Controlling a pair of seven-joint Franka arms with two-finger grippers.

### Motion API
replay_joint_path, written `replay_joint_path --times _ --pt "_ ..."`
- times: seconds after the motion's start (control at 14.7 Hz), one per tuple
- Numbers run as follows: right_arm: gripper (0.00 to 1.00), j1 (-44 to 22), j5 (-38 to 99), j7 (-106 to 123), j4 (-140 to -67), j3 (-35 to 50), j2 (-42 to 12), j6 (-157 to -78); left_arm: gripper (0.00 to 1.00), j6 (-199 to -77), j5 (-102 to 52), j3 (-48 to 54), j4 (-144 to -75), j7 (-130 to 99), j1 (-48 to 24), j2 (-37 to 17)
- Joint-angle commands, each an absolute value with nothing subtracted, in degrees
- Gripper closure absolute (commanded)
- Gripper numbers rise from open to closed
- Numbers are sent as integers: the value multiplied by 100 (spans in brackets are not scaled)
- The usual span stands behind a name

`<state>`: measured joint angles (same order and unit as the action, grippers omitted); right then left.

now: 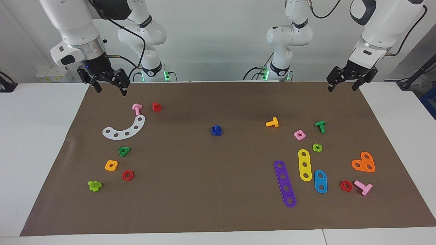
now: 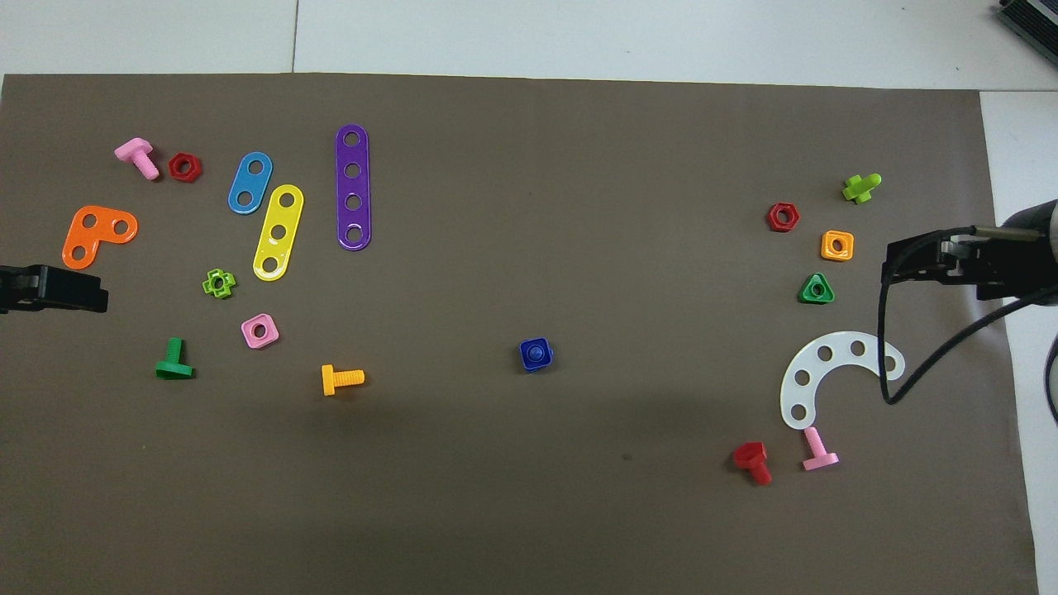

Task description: Unscrew and place screws in storage area

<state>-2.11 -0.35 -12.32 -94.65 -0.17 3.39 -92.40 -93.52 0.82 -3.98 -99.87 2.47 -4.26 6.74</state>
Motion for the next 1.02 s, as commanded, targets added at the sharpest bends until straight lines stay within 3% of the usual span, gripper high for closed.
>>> replay_joint_path --times 0.0,0.27,0.54,0.95 --pt "0 -150 70 -1072 -9580 9 466 -9193 0 -9308 229 -431 -9984 464 -475 738" --pt "0 -149 70 -1072 -9580 17 466 -9193 0 -9264 229 -404 -10116 474 -597 800" --pt "0 -149 70 -1072 -9580 9 466 -9193 0 -9062 202 -378 -10169 -259 -1351 783" --pt "0 -158 70 -1072 -9580 18 466 -9193 0 -9850 -272 -360 -10082 -2886 -2809 -7"
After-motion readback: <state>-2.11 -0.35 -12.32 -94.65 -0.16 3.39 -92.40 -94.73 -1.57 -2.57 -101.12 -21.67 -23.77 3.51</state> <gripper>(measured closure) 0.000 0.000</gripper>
